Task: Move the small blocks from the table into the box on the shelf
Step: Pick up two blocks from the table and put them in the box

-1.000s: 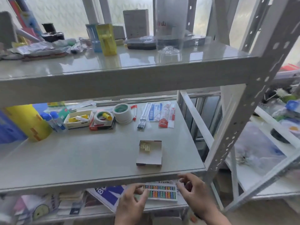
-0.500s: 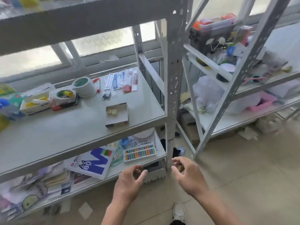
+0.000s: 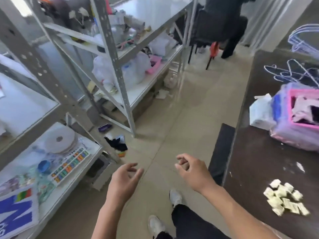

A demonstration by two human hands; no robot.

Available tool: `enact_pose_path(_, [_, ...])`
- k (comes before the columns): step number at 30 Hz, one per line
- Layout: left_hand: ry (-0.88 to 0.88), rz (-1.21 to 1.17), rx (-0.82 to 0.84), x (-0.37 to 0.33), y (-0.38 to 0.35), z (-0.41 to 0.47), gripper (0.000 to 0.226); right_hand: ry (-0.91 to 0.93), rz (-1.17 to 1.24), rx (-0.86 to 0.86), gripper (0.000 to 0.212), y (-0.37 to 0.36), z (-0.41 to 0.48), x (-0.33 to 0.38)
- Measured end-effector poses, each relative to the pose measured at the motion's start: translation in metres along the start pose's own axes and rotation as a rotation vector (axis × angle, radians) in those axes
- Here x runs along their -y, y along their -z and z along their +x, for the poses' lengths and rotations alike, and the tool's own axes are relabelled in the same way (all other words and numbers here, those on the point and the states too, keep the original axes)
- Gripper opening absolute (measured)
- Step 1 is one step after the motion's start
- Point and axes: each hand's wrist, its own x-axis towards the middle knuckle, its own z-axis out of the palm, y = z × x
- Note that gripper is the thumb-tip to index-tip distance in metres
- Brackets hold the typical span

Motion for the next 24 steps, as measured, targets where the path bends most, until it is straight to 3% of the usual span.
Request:
enact_pose_path(11, [-0.308,0.169,0.270,-0.136,-0.140,-0.033,0.035,-0.144,0.093,-0.263,0.022,0.114,-0.057,-0.127])
enact_pose_path(16, [-0.440,0.236,0.497,-0.187,-0.231,-0.073,0.035,-0.345,0.180,-0.377,0.026,0.164,-0.104,-0.211])
enact_pose_path(20, [-0.551,0.418,0.687,-0.210,-0.307,-0.095,0.039,-0.512,0.069,-0.213,0.044,0.173,-0.139,-0.274])
enact_pose_path(24, [-0.635,0.635,0.787,-0.220,-0.362,-0.102,0.058,-0.489,-0.024,-0.096,0.059,0.159,-0.149,-0.303])
